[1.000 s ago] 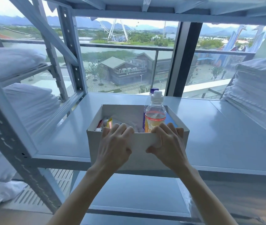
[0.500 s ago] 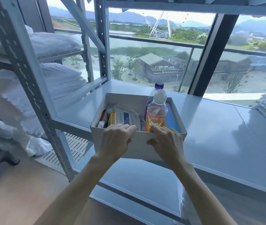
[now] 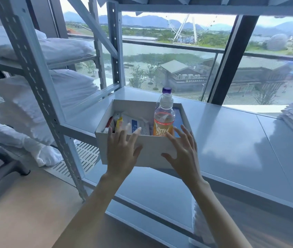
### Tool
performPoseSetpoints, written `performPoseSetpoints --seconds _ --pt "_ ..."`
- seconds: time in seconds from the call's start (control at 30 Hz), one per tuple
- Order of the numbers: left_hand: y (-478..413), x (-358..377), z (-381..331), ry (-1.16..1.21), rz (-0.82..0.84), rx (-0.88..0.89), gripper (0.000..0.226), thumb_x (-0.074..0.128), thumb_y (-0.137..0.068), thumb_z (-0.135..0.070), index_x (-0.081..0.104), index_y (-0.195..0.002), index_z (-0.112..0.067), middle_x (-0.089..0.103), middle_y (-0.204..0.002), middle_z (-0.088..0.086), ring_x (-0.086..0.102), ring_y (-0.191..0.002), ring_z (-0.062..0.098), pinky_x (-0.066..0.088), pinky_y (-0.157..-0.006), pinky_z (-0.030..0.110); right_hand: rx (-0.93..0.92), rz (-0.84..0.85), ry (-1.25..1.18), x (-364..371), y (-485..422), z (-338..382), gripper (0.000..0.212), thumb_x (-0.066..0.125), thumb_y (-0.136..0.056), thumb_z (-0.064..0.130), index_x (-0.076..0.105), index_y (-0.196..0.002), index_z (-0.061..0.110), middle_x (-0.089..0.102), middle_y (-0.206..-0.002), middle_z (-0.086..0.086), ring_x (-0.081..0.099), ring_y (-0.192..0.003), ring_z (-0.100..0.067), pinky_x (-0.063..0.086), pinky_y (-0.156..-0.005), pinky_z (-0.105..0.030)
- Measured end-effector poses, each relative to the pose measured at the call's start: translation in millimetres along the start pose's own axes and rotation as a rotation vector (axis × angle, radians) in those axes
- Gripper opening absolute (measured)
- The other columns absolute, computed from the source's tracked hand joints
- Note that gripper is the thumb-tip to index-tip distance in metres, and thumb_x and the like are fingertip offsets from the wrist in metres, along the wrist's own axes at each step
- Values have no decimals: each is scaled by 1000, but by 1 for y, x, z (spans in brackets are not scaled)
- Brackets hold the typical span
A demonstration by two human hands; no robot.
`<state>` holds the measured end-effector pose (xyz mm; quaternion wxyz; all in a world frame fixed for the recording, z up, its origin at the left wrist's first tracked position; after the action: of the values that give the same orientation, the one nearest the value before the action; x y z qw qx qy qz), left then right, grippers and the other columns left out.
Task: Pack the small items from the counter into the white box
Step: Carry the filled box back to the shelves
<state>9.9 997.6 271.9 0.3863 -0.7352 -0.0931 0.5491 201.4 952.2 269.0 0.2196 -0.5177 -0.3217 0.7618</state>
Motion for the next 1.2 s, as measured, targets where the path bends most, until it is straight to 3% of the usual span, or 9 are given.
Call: performPoseSetpoints --seconds 0.1,0.17,0.3,0.5,0.67,0.8,0.9,1.0,1.2 --pt "6 -1 5 27 -38 -43 44 47 -93 -32 45 -137 -25 31 -149 18 18 -140 37 12 -112 55 153 -61 -49 1 13 -2 80 82 -66 23 42 -135 20 26 -149 -19 16 -141 -31 24 -112 -50" --pt "11 -3 18 35 -44 -84 50 52 -94 -29 40 -141 -24 22 -151 21 13 -141 39 13 -111 57 195 -38 -102 0 19 -3 92 82 -67 23 29 -142 22 13 -153 -19 12 -142 -32 25 -109 -45" --pt "15 -8 54 84 33 -234 69 53 -89 -45 28 -146 -16 17 -150 27 18 -138 43 27 -106 58 418 57 -345 -3 18 -7 109 81 -68 27 7 -148 21 18 -153 -8 22 -139 -20 27 -107 -31" --pt "5 -14 66 306 105 -255 85 61 -84 -44 15 -148 -13 24 -150 12 39 -129 35 51 -79 47 553 28 -489 -2 0 -6 106 80 -57 44 19 -141 21 31 -145 -5 34 -129 -19 34 -100 -29" --pt "4 -11 62 230 139 -272 92 67 -76 -52 22 -146 -13 24 -145 18 49 -118 37 54 -68 44 543 -17 -460 5 -1 -4 98 86 -62 31 23 -136 18 30 -140 -2 33 -123 -13 36 -102 -33" --pt "11 -6 57 208 118 -225 96 79 -66 -44 25 -141 -17 20 -143 17 34 -127 38 55 -75 52 431 -72 -345 18 10 2 113 90 -52 18 16 -136 30 20 -138 -11 26 -129 -24 35 -107 -43" --pt "20 7 55 123 74 -108 106 88 -53 -37 29 -138 -12 22 -144 23 21 -133 46 36 -99 56 342 -59 -143 29 26 1 124 91 -51 17 5 -138 40 3 -147 -6 20 -135 -39 37 -102 -55" --pt "24 11 57 33 57 -55 117 89 -52 -38 21 -144 -13 15 -149 24 9 -137 48 14 -110 50 259 -59 90 28 39 -7 128 90 -51 21 2 -144 31 0 -150 -11 18 -136 -42 38 -98 -57" --pt "32 14 64 -12 -21 50 133 90 -50 -35 1 -149 -21 11 -152 20 6 -138 48 15 -111 57 137 -83 208 24 43 -20 125 90 -53 24 6 -145 20 2 -151 -17 13 -140 -39 36 -100 -54"
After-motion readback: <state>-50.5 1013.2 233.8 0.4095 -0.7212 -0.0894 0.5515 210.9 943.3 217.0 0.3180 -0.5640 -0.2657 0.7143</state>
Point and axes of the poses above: each hand's wrist, its own y-axis away from the middle knuckle, its own x-axis out of the palm, z = x × y, the point moved 2 cm from there along -y, towards the middle knuckle
